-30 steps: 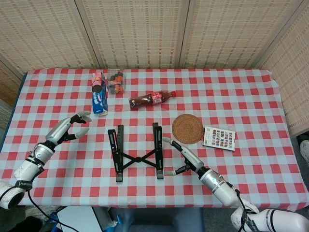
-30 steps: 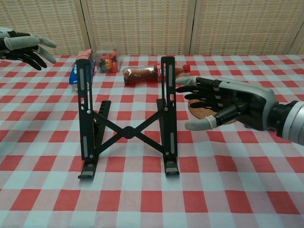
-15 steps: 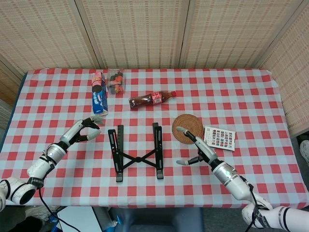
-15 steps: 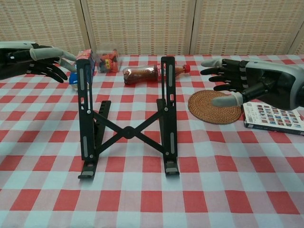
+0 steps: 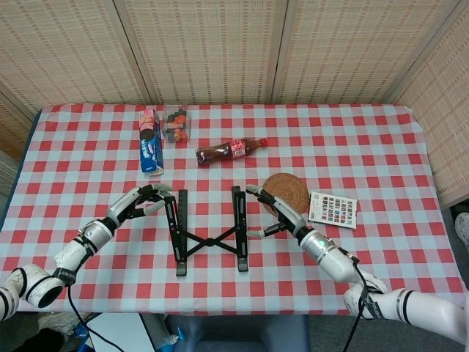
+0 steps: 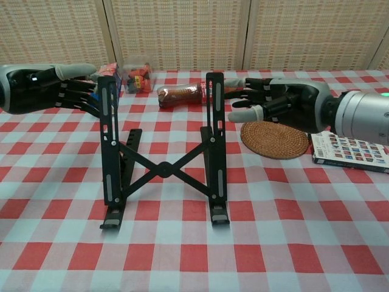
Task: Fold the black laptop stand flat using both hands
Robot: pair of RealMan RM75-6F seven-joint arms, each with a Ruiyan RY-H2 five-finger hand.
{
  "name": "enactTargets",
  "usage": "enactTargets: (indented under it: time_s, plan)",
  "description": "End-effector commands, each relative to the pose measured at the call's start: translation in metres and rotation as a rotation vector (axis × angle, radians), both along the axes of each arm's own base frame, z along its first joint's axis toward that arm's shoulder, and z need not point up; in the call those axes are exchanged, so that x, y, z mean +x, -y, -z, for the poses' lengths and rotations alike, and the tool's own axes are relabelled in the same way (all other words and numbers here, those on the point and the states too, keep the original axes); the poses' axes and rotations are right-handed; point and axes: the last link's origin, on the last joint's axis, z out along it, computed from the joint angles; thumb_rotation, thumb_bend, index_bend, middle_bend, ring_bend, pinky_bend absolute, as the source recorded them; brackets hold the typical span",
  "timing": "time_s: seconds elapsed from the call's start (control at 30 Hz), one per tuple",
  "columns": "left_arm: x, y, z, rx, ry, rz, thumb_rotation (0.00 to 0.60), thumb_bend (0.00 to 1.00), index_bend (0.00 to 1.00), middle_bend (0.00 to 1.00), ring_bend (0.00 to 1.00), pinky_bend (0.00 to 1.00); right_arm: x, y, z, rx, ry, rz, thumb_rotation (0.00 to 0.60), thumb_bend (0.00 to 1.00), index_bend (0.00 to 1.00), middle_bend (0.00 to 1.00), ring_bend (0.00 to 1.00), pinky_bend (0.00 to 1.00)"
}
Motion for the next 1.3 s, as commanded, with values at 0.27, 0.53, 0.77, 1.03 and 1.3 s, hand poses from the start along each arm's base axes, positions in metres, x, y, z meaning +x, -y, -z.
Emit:
enactTargets:
  time_s: [0.27,0.53,0.77,1.03,1.3]
  plan:
    - [0.002,0.019,-0.011,-0.048,0.052,0.045,0.284,0.24,0.24,0.32,0.33,0.25,0.015,-0.014,0.001,0.064,0.046,-0.066,0.600,0.00,0.07,0.14,0.00,0.00]
    - [-0.001,0.045,-0.029,-0.069,0.067,0.125,0.285,0.24,0.25,0.33,0.34,0.26,0.009,-0.039,-0.014,0.075,0.051,-0.155,0.600,0.00,0.07,0.16,0.02,0.00]
    - [0.002,0.067,-0.041,-0.078,0.072,0.199,0.285,0.24,0.26,0.34,0.34,0.26,0.007,-0.060,-0.022,0.095,0.066,-0.212,0.600,0.00,0.08,0.16,0.02,0.00]
    - [0.007,0.080,-0.039,-0.088,0.049,0.256,0.283,0.24,0.26,0.34,0.34,0.26,0.002,-0.071,-0.023,0.111,0.078,-0.221,0.600,0.00,0.08,0.16,0.02,0.00]
    - [0.007,0.089,-0.032,-0.115,0.018,0.281,0.285,0.24,0.27,0.34,0.34,0.26,-0.006,-0.078,-0.015,0.136,0.088,-0.198,0.600,0.00,0.08,0.16,0.03,0.00]
